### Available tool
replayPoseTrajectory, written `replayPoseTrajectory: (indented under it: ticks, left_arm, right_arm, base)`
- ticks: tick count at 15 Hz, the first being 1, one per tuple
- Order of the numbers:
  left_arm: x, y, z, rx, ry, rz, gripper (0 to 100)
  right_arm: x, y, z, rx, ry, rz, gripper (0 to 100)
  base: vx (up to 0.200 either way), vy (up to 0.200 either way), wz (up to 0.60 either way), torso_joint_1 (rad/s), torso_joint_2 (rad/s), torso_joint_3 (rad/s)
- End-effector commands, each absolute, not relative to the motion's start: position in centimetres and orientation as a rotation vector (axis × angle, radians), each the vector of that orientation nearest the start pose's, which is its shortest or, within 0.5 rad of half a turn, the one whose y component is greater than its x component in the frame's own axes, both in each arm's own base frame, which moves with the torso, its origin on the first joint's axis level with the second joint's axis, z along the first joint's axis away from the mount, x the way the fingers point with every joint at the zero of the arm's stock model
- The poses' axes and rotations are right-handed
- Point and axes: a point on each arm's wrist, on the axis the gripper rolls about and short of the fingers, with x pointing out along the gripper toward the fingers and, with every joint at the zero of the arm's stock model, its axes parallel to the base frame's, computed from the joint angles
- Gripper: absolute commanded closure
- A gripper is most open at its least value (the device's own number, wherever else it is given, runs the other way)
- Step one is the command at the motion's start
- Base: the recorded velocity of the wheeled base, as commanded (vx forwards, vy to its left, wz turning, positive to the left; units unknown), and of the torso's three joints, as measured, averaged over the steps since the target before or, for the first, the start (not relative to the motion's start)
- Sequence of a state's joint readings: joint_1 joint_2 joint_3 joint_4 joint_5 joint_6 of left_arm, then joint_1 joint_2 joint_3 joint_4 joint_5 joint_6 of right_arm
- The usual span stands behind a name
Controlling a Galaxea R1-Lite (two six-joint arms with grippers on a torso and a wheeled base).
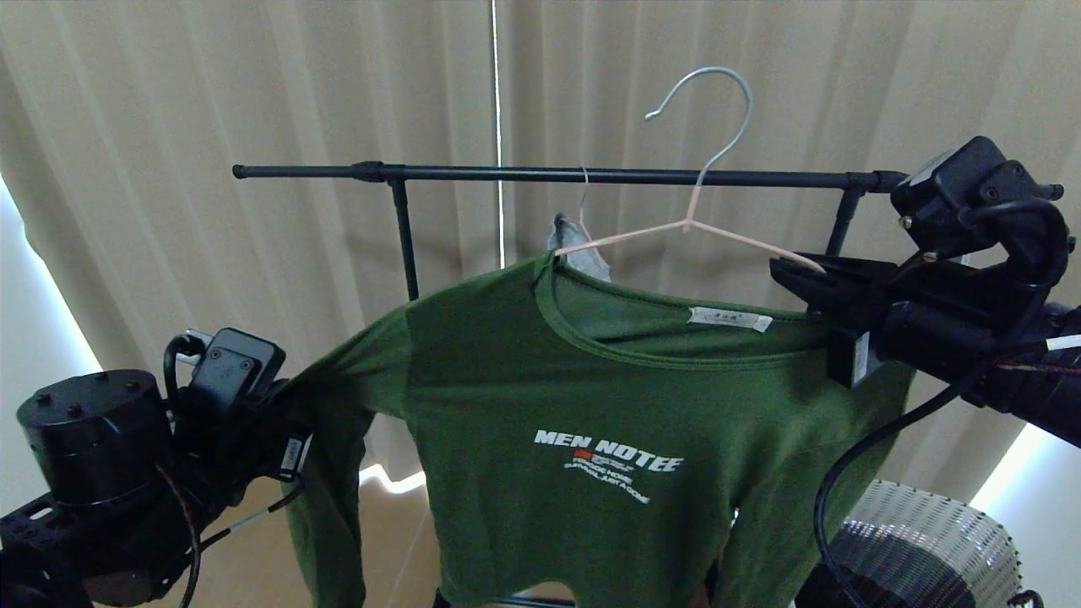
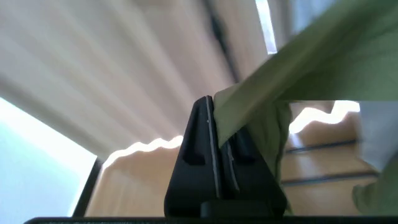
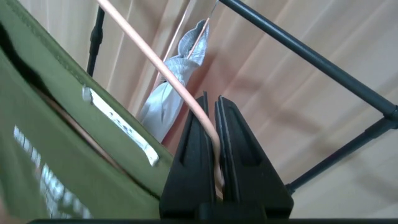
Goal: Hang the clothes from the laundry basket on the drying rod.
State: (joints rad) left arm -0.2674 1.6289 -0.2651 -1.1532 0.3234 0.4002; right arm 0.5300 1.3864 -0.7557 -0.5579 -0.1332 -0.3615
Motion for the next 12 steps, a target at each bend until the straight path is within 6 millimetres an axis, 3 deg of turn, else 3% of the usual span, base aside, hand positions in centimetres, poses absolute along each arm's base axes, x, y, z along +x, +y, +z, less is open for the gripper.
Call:
replayPoseTrajectory:
  ticks: [1,5,6,10,12]
  left_arm:
    - [22.0,-4.8,12.1,0.461,0.225,0.033,100]
    - [22.3,-4.4,11.7,0.475,0.247,0.051,100]
    - [22.2,-4.4,11.7,0.479,0.248,0.050,0]
    - [22.1,-4.6,11.9,0.473,0.223,0.030,0]
    - [21.6,-4.6,12.1,0.459,0.156,-0.018,0]
  right_arm:
    - [20.3,11.5,24.5,-0.381,-0.002,0.401,100]
    - [20.5,10.8,24.6,-0.382,0.001,0.370,100]
    - [20.5,10.8,24.6,-0.382,0.001,0.370,100]
    - [20.6,10.8,24.5,-0.384,0.005,0.362,100]
    - [21.2,9.6,24.4,-0.390,0.032,0.296,100]
  base:
    - [0.000,0.000,0.00,0.000,0.00,0.000]
    - [0.000,0.000,0.00,0.000,0.00,0.000]
    - [0.000,0.000,0.00,0.000,0.00,0.000]
    - [0.000,0.000,0.00,0.000,0.00,0.000]
    - [0.000,0.000,0.00,0.000,0.00,0.000]
